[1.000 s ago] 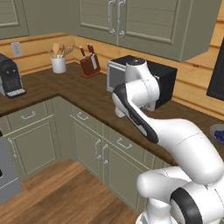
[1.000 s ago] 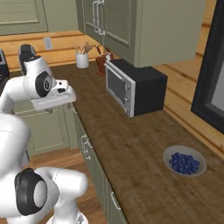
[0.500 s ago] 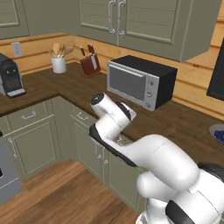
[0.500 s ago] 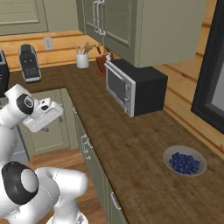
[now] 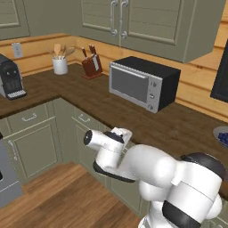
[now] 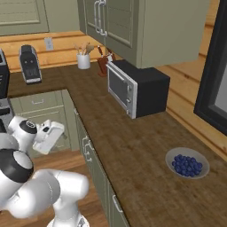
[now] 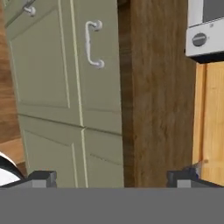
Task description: Take a straw from the drawer in front and place it inside the glass cup on the dining counter.
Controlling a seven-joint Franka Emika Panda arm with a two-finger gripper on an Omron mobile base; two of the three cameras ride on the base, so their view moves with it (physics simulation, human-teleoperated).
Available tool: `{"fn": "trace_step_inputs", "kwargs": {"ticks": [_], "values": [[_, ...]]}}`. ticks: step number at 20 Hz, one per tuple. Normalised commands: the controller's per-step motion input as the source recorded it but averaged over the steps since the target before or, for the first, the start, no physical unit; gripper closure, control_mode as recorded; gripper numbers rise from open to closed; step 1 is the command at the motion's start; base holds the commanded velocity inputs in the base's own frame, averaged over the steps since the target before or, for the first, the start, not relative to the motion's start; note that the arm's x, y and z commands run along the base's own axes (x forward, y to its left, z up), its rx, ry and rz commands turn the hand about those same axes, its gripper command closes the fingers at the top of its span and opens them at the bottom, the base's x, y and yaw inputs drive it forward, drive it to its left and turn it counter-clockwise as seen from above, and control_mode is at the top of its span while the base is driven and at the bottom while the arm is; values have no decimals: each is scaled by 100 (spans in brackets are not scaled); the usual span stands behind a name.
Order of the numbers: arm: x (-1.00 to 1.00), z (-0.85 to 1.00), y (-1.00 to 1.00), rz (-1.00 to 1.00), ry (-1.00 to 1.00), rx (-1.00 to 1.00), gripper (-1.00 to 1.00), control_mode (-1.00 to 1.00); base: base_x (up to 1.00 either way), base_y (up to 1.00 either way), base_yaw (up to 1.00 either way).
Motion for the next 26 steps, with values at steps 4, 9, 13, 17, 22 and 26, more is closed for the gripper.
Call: {"fn": "trace_step_inputs", "kwargs": {"ticks": [4, 9, 13, 17, 22, 26], "values": [[31, -59, 0, 0, -11, -22, -100, -100, 0, 0, 0], [38, -34, 0, 0, -16, -21, -100, -100, 0, 0, 0], [44, -31, 0, -1, -16, -20, -100, -100, 0, 0, 0], [47, -28, 0, -1, -8, -11, -100, -100, 0, 0, 0], [51, -27, 0, -2, -2, -11, -100, -100, 0, 0, 0], [42, -28, 0, -2, -1, -12, -100, -100, 0, 0, 0]]}}
